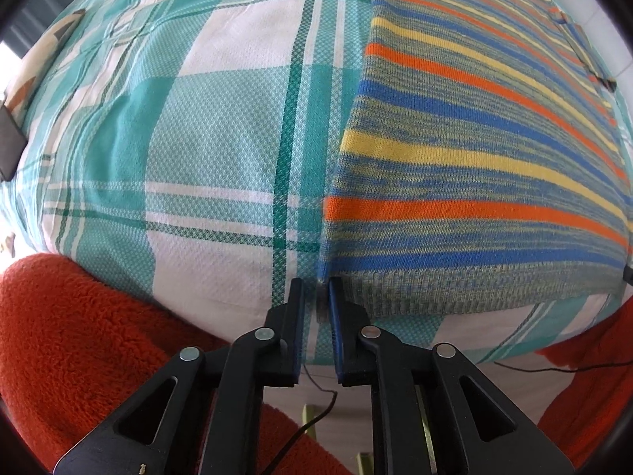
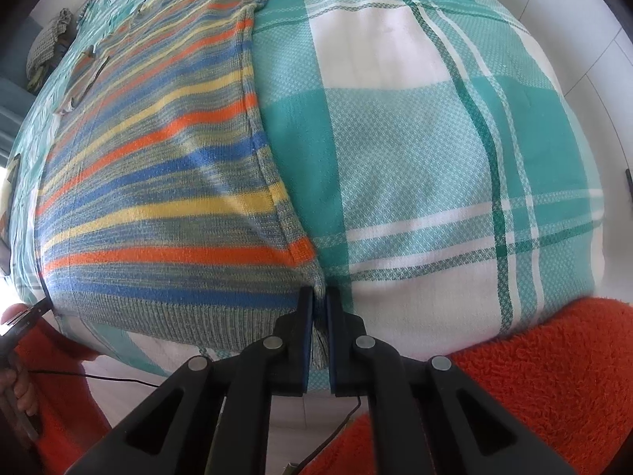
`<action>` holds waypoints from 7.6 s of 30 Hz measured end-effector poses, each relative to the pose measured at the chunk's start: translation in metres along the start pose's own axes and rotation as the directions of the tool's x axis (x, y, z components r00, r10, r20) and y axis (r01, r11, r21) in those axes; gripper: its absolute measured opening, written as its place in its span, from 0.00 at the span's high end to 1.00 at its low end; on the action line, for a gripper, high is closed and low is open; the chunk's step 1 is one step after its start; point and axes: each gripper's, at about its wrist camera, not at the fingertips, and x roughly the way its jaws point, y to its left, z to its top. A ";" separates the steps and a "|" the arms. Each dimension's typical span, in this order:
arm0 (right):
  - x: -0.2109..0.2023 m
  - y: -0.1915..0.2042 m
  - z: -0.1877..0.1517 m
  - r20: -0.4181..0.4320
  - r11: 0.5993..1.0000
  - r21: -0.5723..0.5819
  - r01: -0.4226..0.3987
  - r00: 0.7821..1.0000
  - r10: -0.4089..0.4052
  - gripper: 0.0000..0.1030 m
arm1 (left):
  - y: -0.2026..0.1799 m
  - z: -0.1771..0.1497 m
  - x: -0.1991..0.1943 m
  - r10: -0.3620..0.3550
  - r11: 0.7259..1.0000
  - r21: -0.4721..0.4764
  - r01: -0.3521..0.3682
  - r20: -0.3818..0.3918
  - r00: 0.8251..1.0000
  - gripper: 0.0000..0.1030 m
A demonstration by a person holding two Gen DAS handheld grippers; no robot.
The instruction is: Fold small clothes
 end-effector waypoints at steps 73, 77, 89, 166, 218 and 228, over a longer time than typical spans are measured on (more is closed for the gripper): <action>-0.020 -0.198 0.208 0.539 0.819 0.427 -0.382 0.835 0.109 0.97 | -0.005 0.014 -0.022 0.156 0.987 -0.069 -0.142 0.299 0.941 0.12; -0.020 -0.201 0.192 0.482 0.848 0.476 -0.234 0.876 -0.029 0.98 | -0.007 0.016 -0.018 0.160 0.987 -0.063 -0.148 0.288 0.944 0.12; -0.038 -0.215 0.159 0.482 0.826 0.539 -0.167 0.865 -0.140 0.52 | -0.004 0.015 -0.021 0.153 0.988 -0.068 -0.139 0.301 0.941 0.12; -0.025 0.061 0.005 0.290 0.935 -0.297 -0.195 0.914 0.283 0.46 | 0.157 0.241 -0.027 0.012 0.800 -0.568 0.193 0.337 0.941 0.97; -0.045 0.032 0.009 0.457 0.982 -0.142 -0.124 0.872 0.176 0.34 | -0.008 0.255 0.013 -0.247 0.950 -0.111 0.293 0.311 0.918 0.58; -0.041 0.029 0.013 0.443 0.982 -0.134 -0.135 0.878 0.181 0.34 | 0.004 0.223 0.017 -0.189 0.961 -0.142 0.236 0.284 0.940 1.00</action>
